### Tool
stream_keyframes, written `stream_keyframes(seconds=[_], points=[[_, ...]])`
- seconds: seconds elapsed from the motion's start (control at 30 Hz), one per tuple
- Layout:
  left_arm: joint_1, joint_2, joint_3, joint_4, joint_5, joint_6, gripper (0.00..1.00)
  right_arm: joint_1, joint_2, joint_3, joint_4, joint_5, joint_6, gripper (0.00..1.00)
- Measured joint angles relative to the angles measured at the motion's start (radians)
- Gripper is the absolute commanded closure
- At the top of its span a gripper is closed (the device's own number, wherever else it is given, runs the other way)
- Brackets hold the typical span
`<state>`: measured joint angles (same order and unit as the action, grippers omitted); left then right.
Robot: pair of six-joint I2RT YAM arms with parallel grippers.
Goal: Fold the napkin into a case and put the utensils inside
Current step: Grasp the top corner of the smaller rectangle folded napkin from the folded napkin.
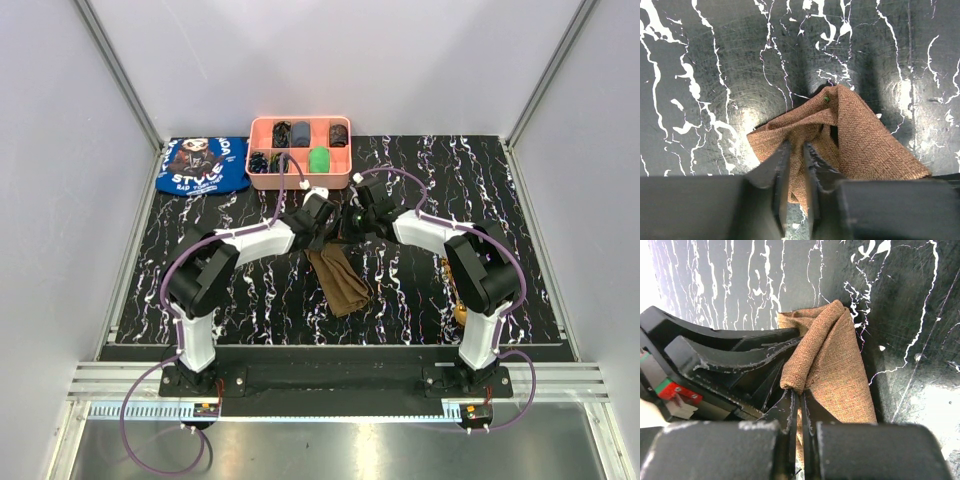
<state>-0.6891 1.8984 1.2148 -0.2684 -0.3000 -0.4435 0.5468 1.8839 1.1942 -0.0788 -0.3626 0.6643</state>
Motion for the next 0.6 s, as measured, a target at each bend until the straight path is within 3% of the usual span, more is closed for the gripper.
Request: stream_keyframes(seconds=[0.2,0.6], points=[[0.001,0.001,0.001,0.006,0.0,0.006,1.0,0.0,0.0,-0.004,0.0,0.0,-0.001,1.0],[0.027,-0.082,-0.066,0.083,0.05,-0.01,1.0,0.003,0.0,-0.005,-0.024,-0.016,-0.02,1.0]])
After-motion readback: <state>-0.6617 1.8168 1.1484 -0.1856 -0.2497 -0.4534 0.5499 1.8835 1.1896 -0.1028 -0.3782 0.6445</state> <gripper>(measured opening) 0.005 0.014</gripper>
